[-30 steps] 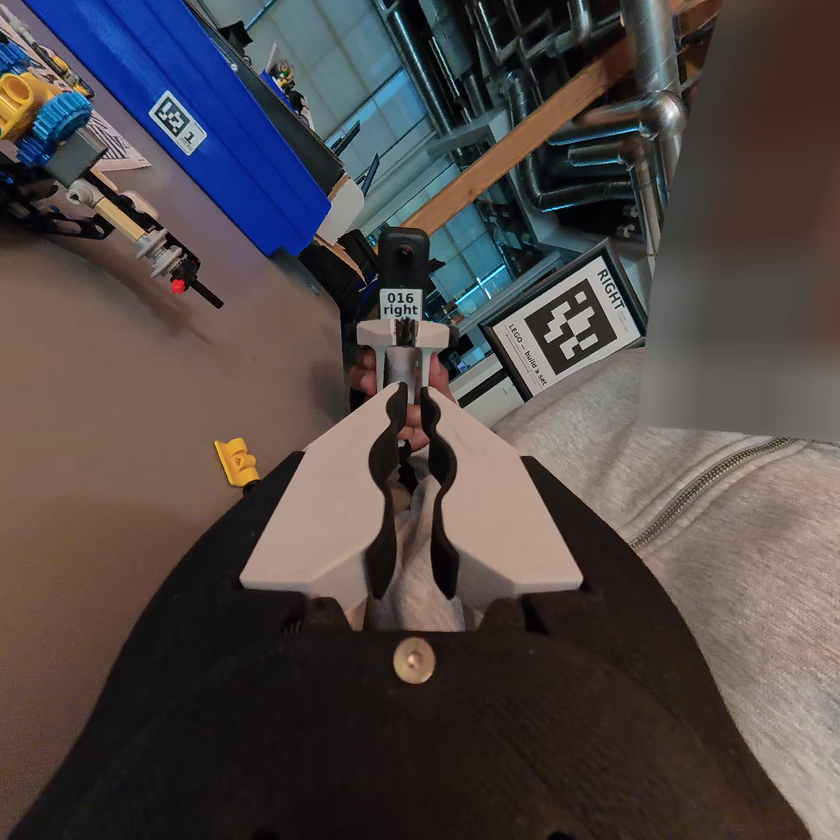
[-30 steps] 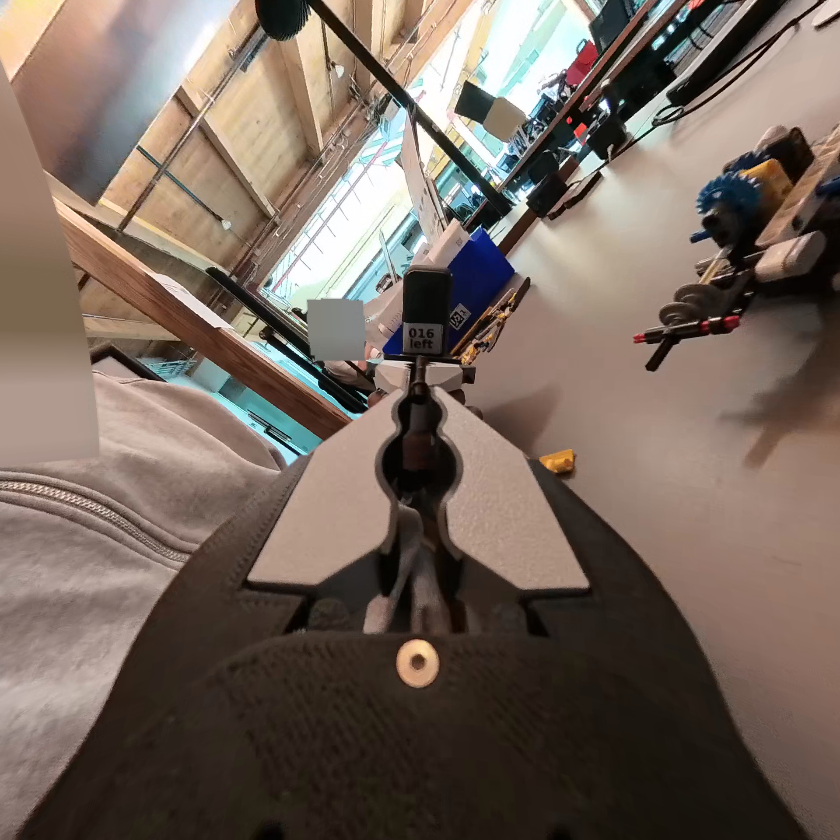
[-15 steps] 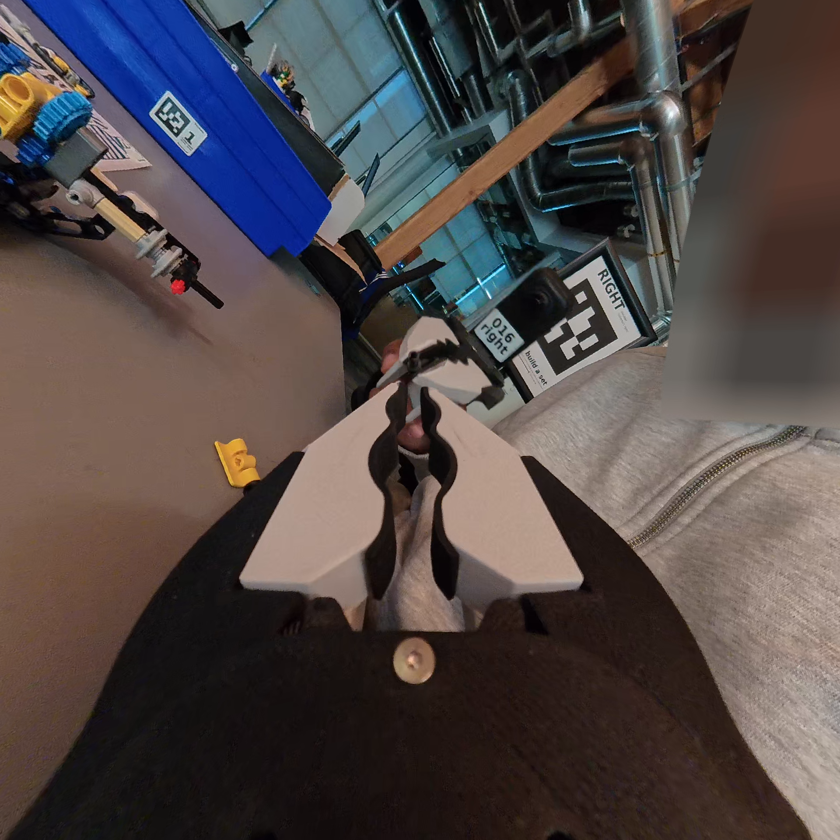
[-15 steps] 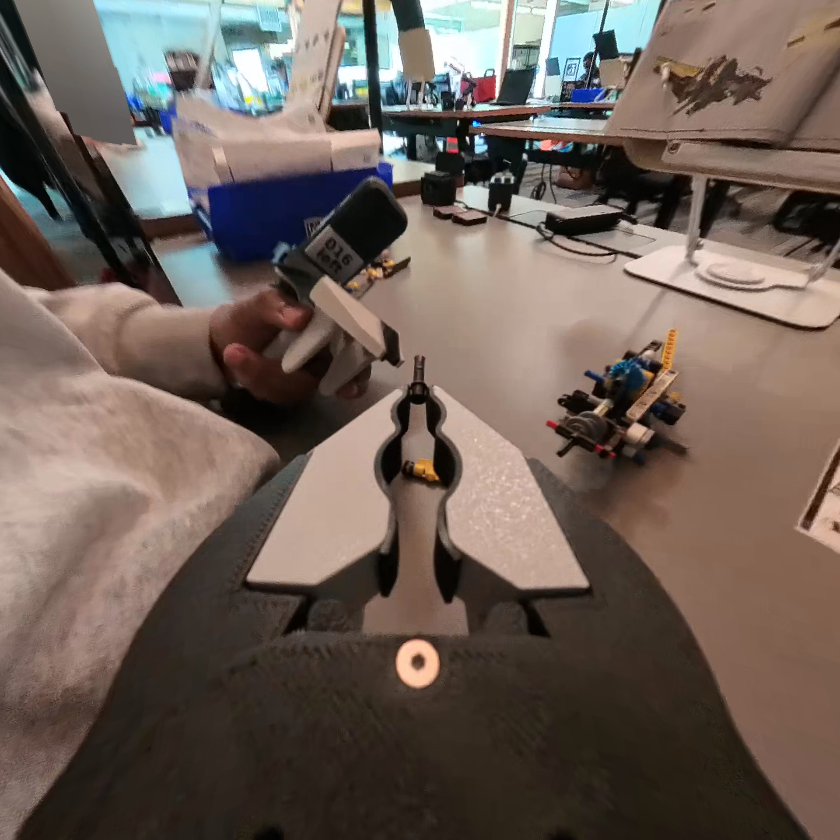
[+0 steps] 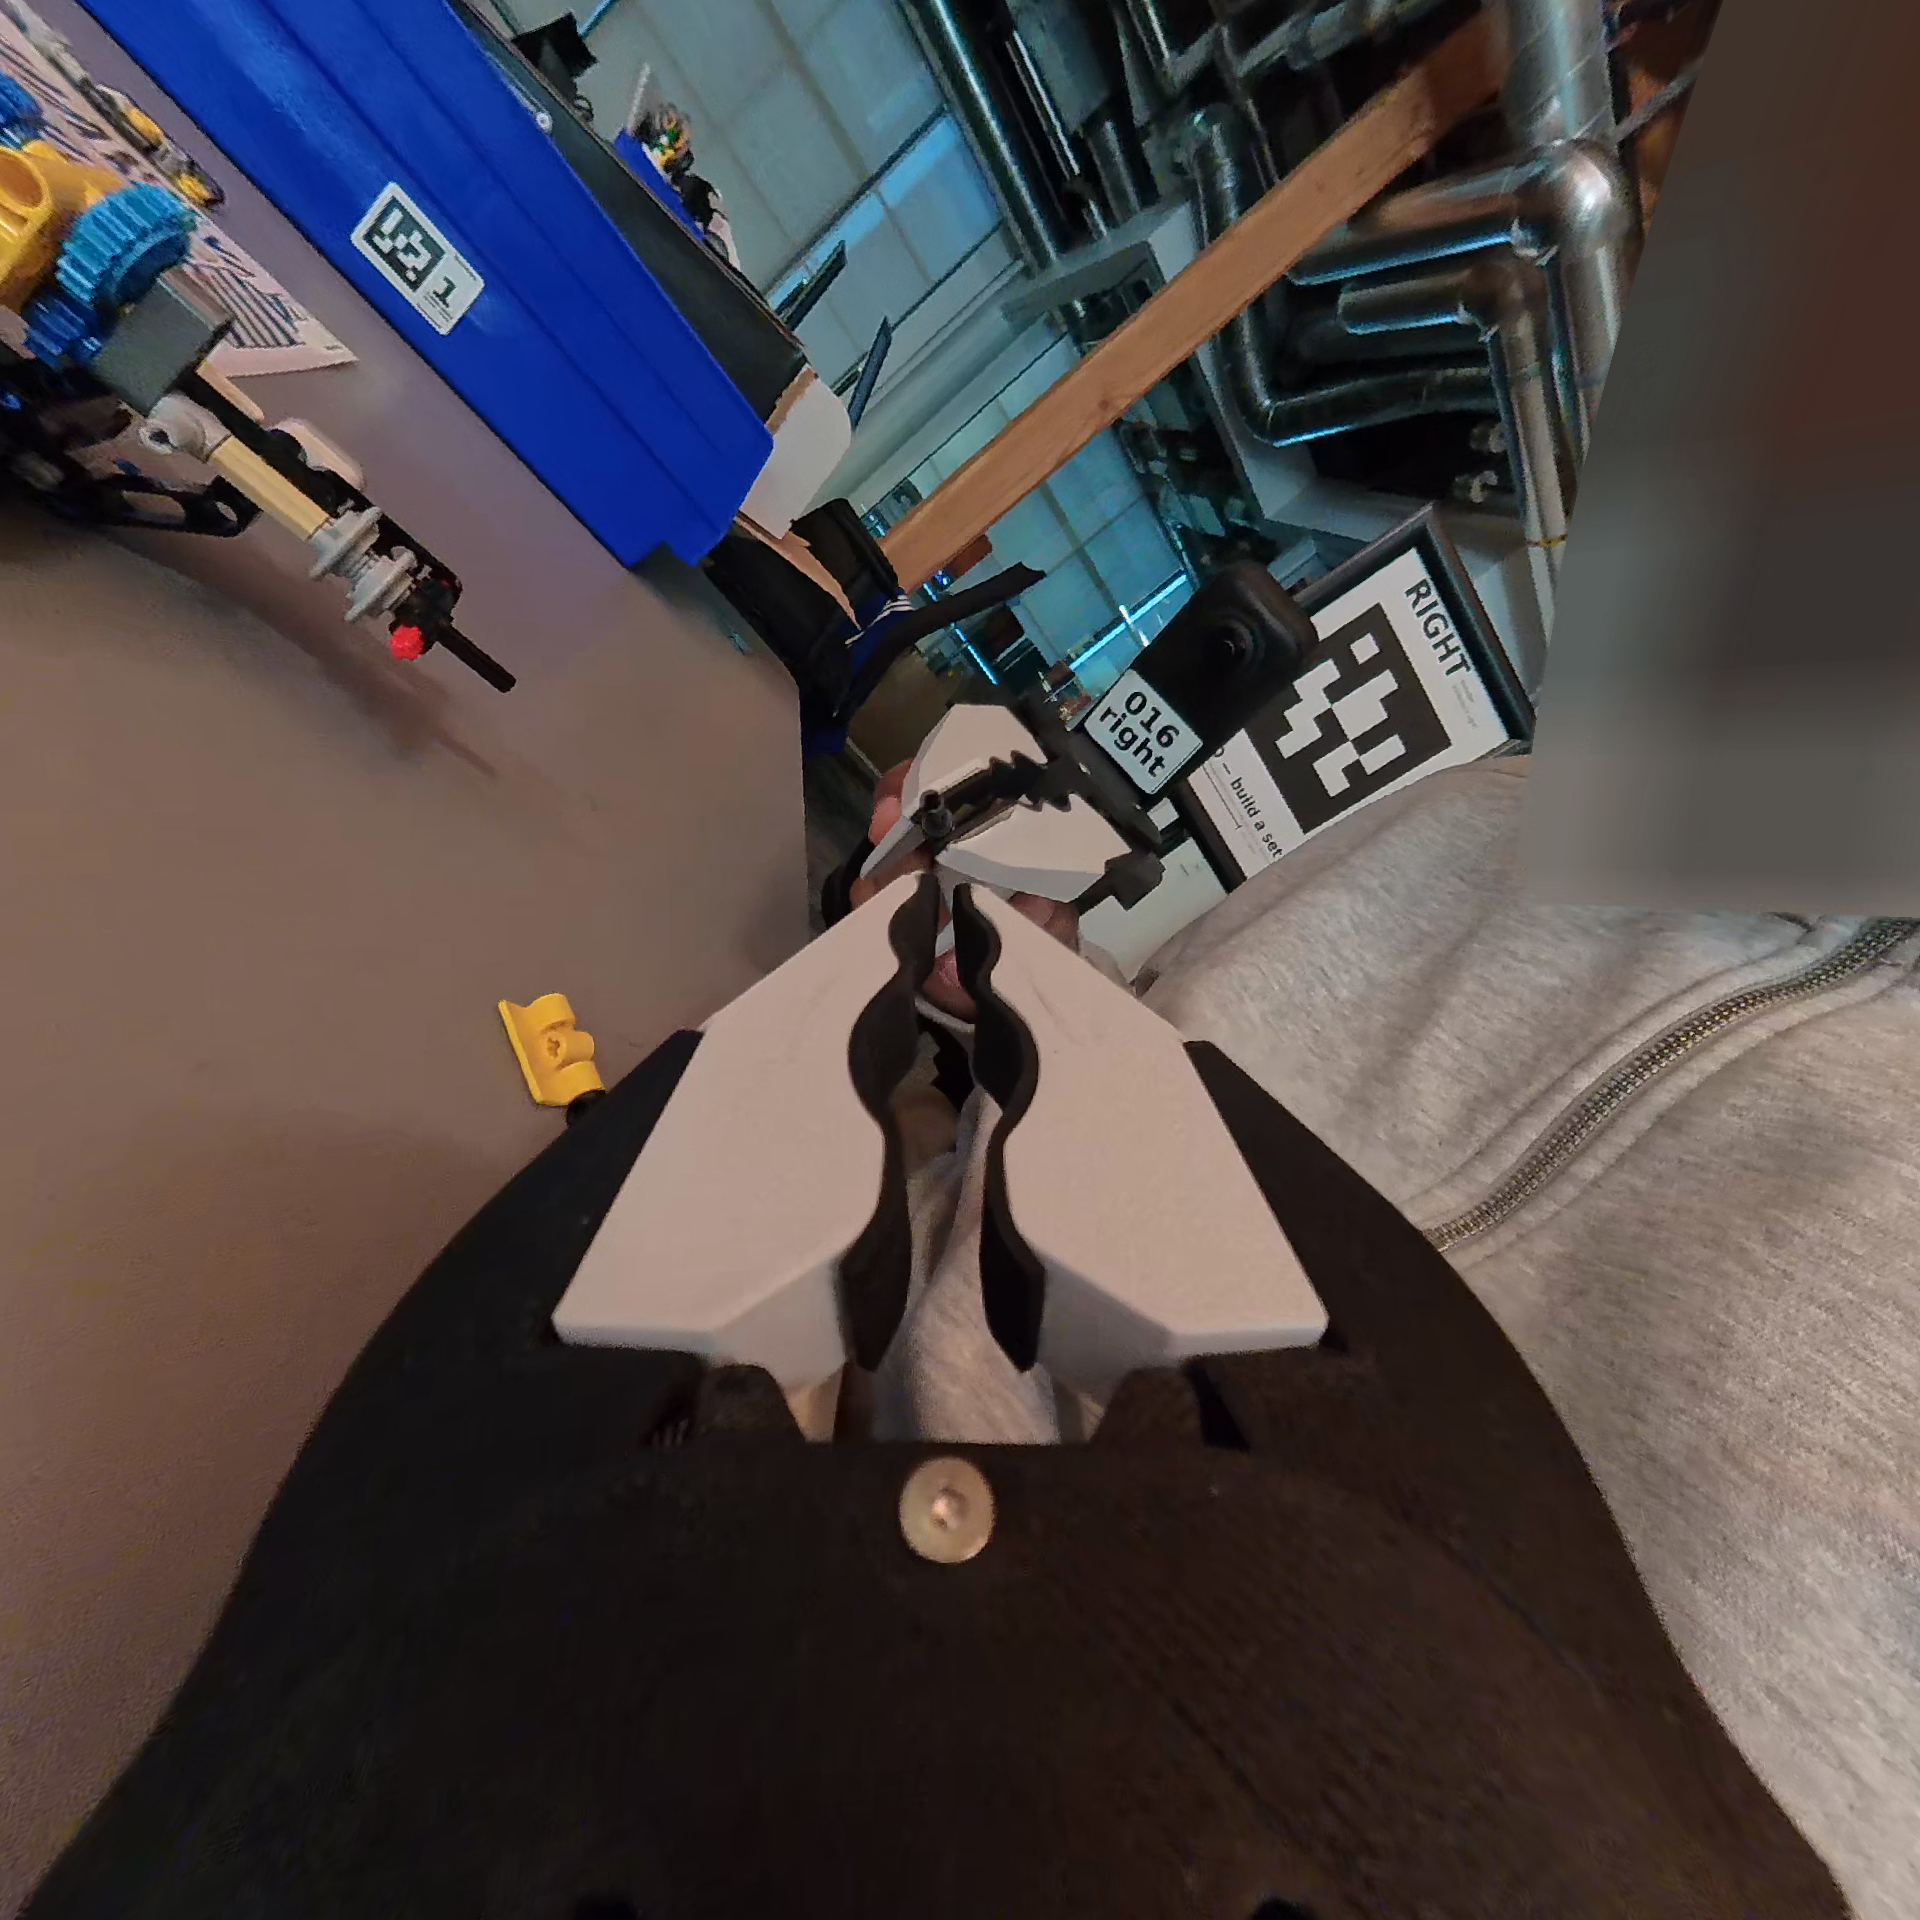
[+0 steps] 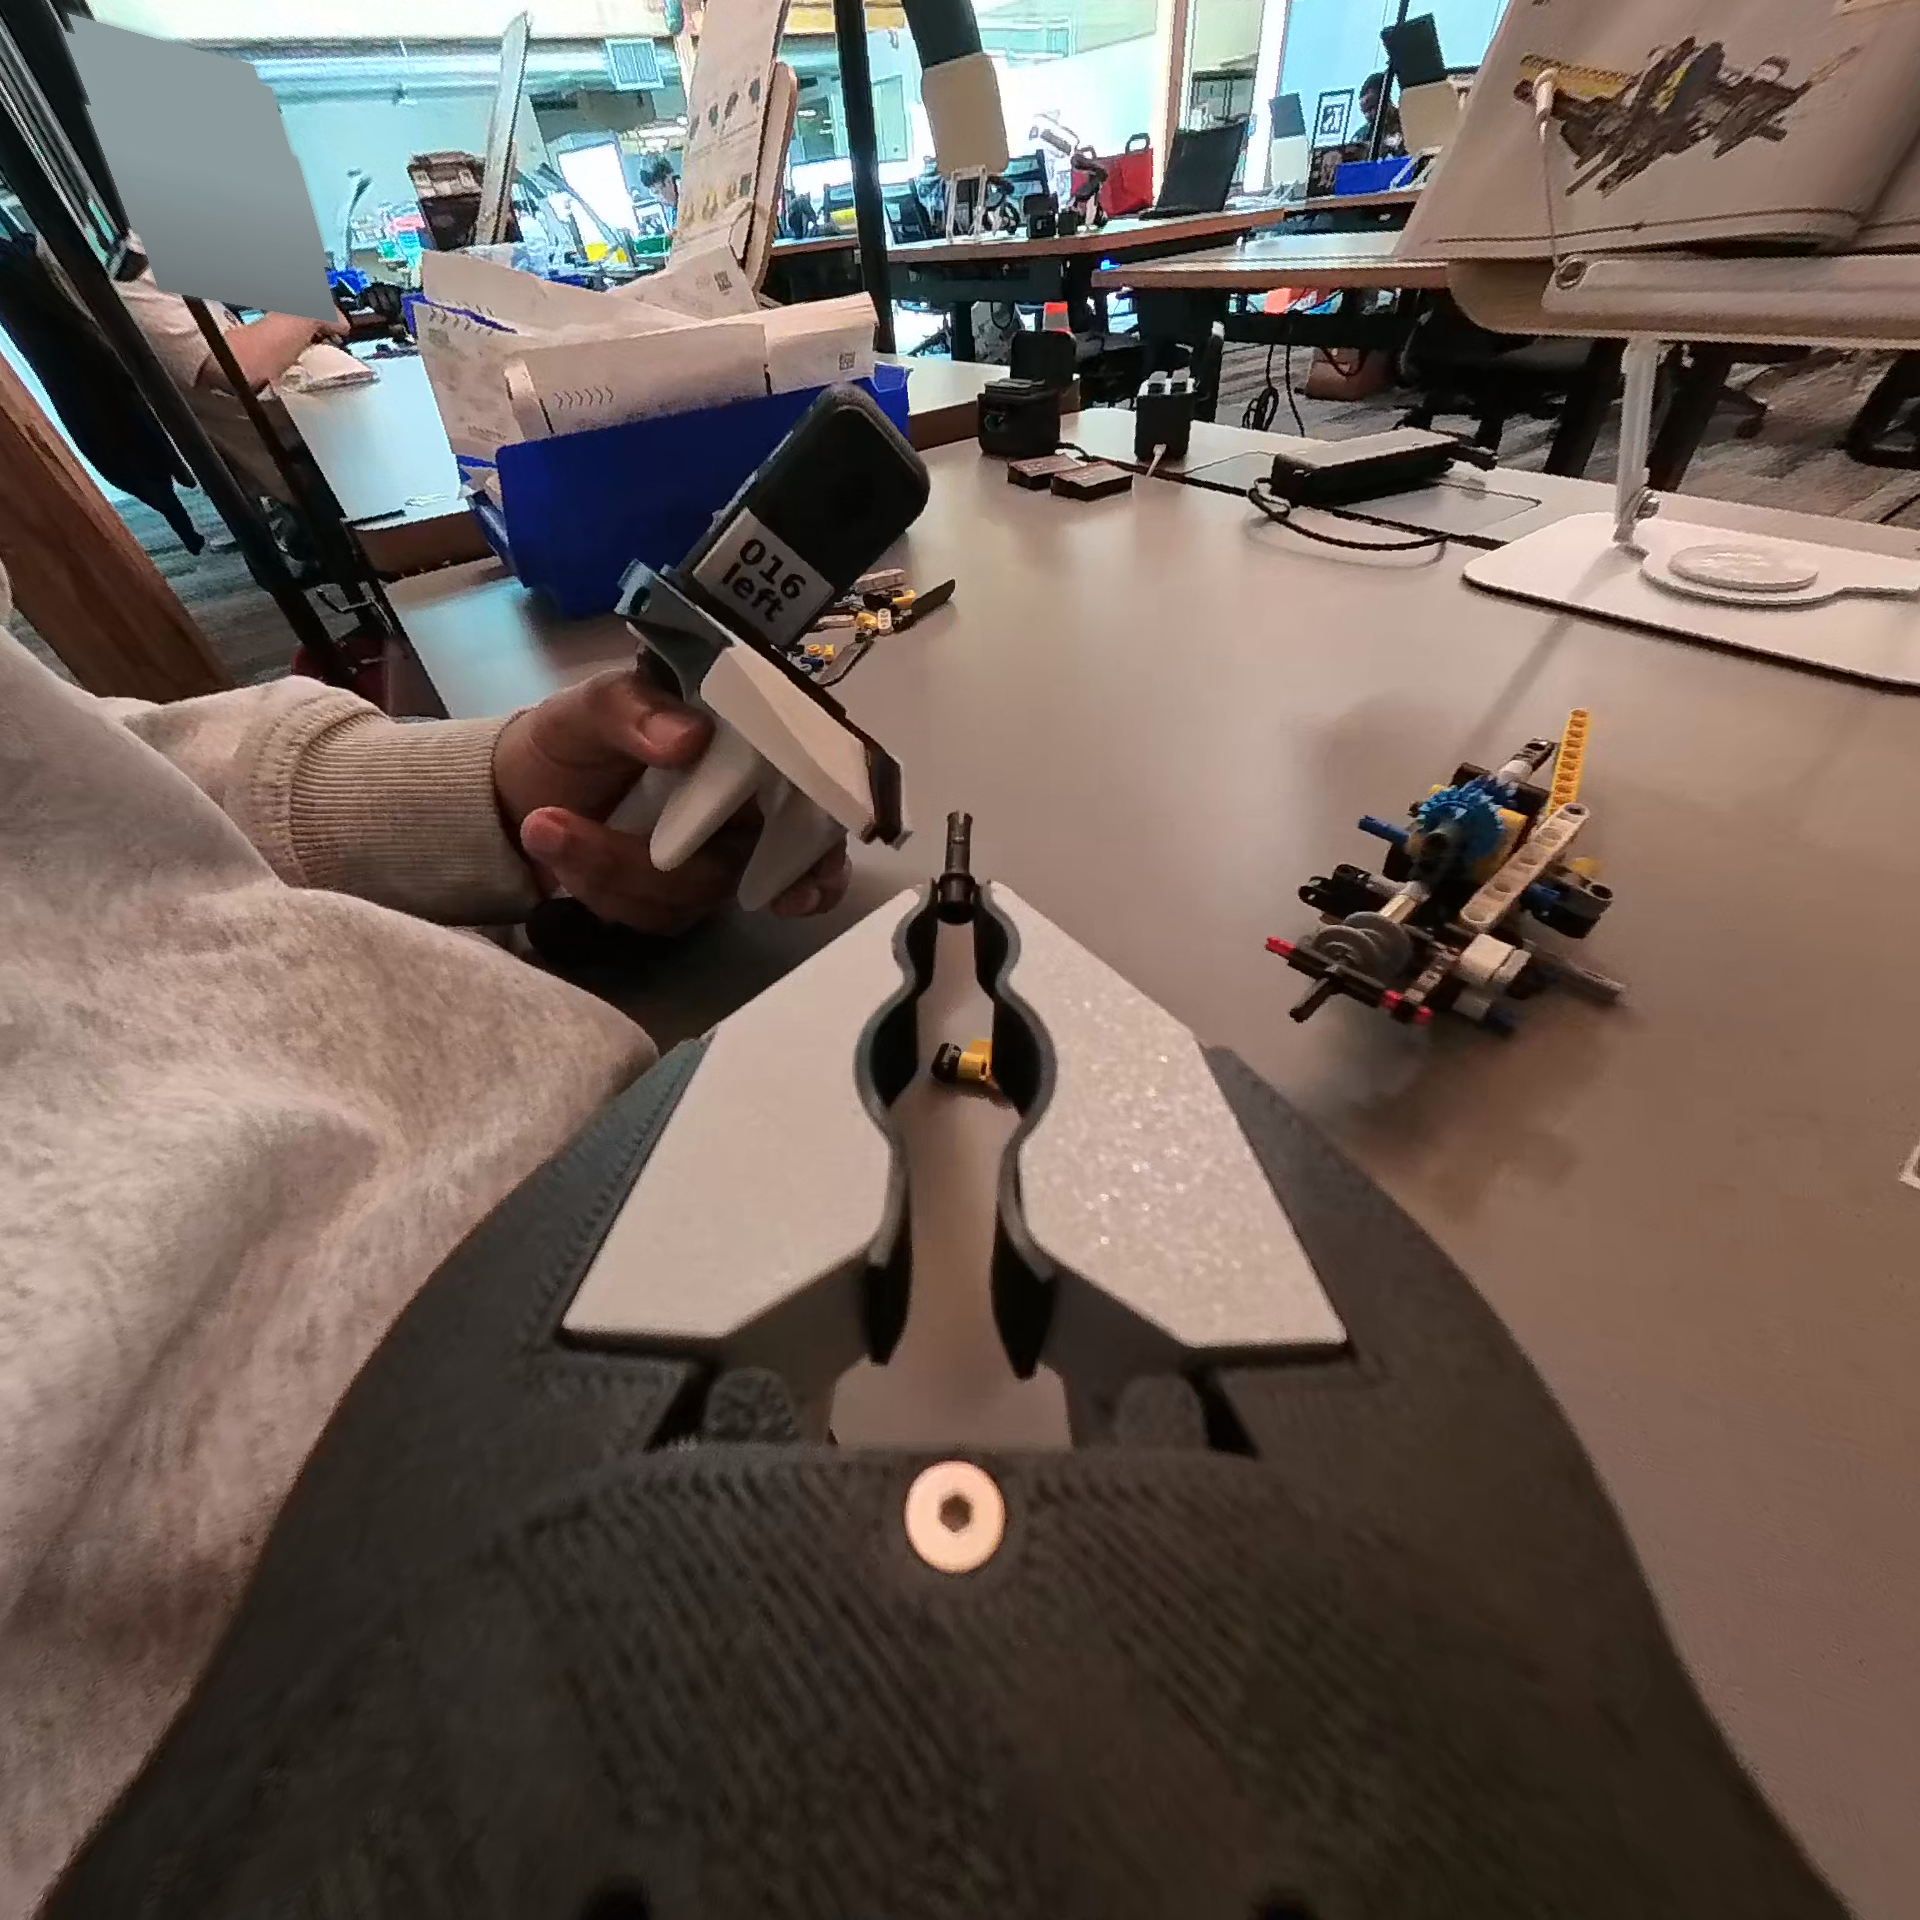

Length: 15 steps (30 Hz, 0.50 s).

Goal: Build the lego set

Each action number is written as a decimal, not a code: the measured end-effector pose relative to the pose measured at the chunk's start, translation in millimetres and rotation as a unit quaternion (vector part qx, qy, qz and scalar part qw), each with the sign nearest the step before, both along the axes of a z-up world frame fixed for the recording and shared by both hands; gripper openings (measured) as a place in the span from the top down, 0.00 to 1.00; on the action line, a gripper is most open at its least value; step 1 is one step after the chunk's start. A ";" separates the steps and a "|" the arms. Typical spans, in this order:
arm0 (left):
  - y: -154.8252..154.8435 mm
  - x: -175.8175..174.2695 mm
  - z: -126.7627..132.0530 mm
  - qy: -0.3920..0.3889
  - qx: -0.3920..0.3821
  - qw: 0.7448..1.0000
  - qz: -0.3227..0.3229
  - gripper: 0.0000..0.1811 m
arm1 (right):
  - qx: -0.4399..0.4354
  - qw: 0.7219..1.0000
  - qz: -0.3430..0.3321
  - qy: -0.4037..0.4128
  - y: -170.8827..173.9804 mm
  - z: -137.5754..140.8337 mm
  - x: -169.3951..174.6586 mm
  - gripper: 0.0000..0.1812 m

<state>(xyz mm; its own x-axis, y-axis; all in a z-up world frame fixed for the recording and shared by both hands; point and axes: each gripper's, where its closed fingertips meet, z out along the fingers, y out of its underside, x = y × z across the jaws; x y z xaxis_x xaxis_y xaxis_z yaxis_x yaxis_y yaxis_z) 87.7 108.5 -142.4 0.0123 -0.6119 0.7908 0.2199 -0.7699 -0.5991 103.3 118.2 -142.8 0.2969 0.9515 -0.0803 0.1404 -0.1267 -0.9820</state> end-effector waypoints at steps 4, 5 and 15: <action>-0.3 1.6 1.4 -0.006 0.000 1.000 -0.002 1.00 | -0.003 1.000 0.000 -0.005 1.4 -2.7 -0.8 0.97; -0.2 1.6 2.1 -0.009 -0.001 1.000 -0.002 1.00 | -0.005 1.000 0.000 -0.004 2.1 -3.1 -0.7 0.97; 0.7 7.3 6.0 -0.019 -0.001 1.000 -0.004 1.00 | -0.024 1.000 -0.006 0.007 10.1 -4.4 1.5 0.97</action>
